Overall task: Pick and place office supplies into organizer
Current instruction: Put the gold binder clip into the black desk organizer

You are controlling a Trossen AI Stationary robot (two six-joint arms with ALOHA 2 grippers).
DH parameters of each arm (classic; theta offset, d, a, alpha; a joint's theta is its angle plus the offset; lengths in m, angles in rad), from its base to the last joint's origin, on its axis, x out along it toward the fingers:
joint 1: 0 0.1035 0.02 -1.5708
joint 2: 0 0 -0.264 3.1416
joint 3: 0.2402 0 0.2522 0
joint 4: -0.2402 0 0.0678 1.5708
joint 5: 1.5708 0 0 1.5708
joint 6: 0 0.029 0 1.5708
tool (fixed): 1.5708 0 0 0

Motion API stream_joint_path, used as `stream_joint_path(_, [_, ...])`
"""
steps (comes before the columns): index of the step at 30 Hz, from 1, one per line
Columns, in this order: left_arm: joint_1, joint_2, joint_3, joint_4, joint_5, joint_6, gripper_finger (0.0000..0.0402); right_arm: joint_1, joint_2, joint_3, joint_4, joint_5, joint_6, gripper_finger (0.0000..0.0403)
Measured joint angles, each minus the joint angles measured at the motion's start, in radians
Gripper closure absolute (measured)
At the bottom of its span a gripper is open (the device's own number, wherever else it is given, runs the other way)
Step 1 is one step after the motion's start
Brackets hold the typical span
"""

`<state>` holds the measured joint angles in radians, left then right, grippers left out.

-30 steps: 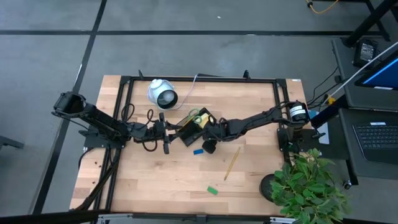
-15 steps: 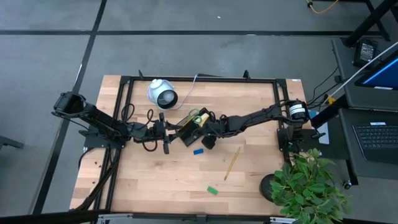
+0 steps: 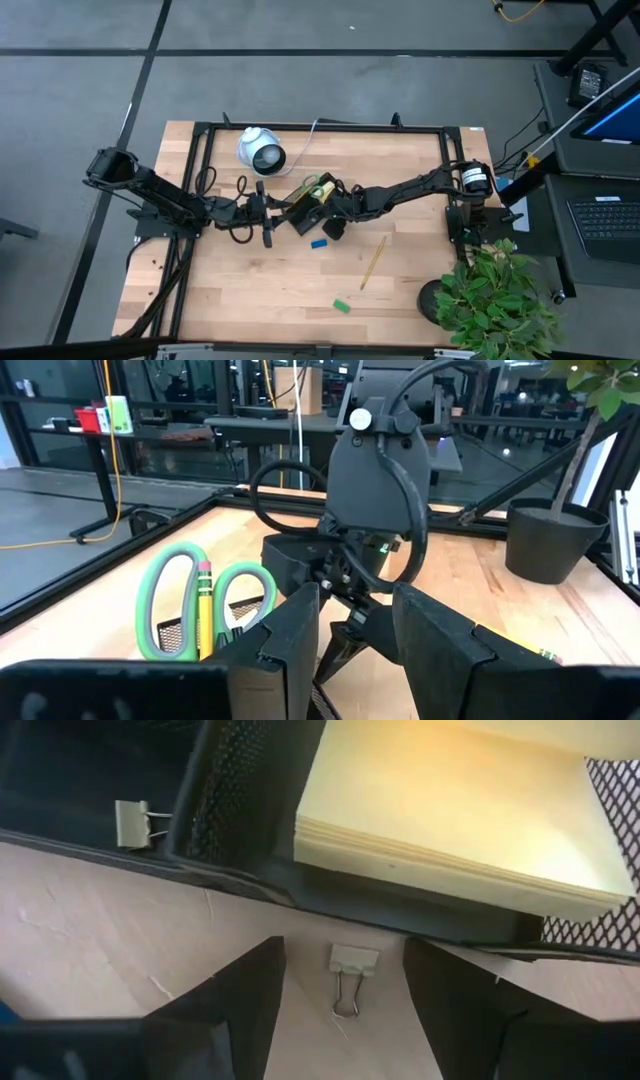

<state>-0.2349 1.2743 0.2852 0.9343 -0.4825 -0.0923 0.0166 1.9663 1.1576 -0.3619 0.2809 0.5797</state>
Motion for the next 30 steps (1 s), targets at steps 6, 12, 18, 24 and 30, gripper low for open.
stream_joint_path(6, [0.0,0.0,0.0,0.0,0.002,0.001,0.0276,0.0,0.001,0.0,-0.001,-0.001,0.023,0.0193])
stream_joint_path(12, [0.0,0.0,0.0,0.0,0.002,0.001,0.0276,-0.001,0.001,0.0,-0.011,0.001,0.043,0.0232])
stream_joint_path(18, [0.0,0.0,0.0,0.0,0.006,0.001,0.0276,-0.001,0.002,0.0,-0.012,0.002,0.044,0.0267])
stream_joint_path(24, [0.0,0.0,0.0,0.0,0.007,0.0,0.0276,-0.001,0.002,0.0,-0.015,0.002,0.043,0.0286])
stream_joint_path(30, [0.0,0.0,0.0,0.0,0.007,0.0,0.0276,-0.001,0.003,-0.001,-0.02,0.001,0.04,0.0302])
